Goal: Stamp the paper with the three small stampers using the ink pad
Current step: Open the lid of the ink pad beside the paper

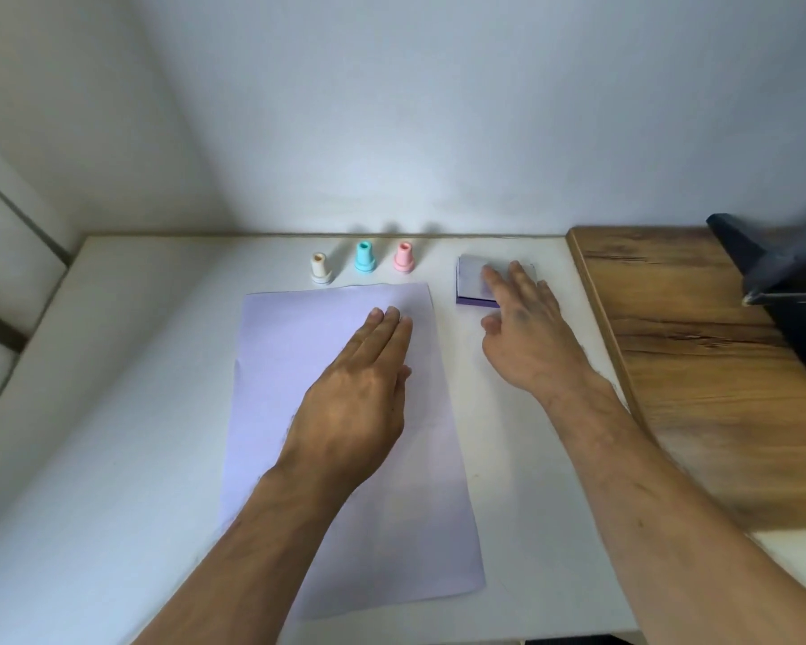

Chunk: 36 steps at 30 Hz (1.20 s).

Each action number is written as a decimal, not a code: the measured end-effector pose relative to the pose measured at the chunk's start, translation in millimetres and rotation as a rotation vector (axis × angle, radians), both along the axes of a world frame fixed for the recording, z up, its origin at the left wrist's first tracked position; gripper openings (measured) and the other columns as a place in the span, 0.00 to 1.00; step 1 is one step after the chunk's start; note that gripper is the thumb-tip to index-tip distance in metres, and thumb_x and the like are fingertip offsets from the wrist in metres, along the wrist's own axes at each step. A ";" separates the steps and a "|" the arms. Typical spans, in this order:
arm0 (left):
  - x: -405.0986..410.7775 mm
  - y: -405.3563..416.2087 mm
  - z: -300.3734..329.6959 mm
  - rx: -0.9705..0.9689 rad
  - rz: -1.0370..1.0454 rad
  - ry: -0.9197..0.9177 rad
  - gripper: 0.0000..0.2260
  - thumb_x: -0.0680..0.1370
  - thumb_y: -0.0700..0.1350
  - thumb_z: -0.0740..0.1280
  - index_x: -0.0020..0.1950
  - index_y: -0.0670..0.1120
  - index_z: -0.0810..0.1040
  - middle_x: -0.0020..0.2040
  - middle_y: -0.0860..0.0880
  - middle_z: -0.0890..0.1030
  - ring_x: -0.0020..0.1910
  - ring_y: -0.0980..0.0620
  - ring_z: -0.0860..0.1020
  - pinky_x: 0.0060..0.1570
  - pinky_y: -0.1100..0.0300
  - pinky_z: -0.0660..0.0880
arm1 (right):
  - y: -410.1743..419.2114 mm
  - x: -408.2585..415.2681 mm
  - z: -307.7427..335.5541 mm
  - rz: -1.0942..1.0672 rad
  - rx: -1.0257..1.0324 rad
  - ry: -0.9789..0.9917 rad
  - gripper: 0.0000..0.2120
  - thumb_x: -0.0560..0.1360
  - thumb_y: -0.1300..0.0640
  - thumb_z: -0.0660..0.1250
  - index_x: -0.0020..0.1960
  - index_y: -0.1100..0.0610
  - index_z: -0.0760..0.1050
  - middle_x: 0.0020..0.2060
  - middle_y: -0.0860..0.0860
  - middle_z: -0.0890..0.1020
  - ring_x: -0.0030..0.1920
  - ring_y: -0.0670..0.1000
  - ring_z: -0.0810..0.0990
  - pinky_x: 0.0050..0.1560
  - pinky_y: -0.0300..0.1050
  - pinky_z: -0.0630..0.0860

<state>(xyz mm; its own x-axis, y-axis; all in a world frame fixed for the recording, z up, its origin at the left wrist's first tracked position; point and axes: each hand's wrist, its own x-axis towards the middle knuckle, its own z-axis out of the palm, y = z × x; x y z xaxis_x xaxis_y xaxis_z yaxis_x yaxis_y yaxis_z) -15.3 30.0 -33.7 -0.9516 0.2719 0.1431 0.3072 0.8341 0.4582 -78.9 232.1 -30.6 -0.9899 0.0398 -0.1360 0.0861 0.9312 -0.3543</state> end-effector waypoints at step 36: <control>-18.5 67.7 -6.4 0.017 0.094 -0.100 0.27 0.81 0.50 0.64 0.79 0.49 0.62 0.77 0.49 0.67 0.78 0.54 0.59 0.69 0.55 0.67 | 49.9 13.7 31.1 0.123 -0.124 -0.082 0.31 0.70 0.48 0.74 0.71 0.47 0.71 0.65 0.45 0.74 0.64 0.46 0.71 0.59 0.35 0.64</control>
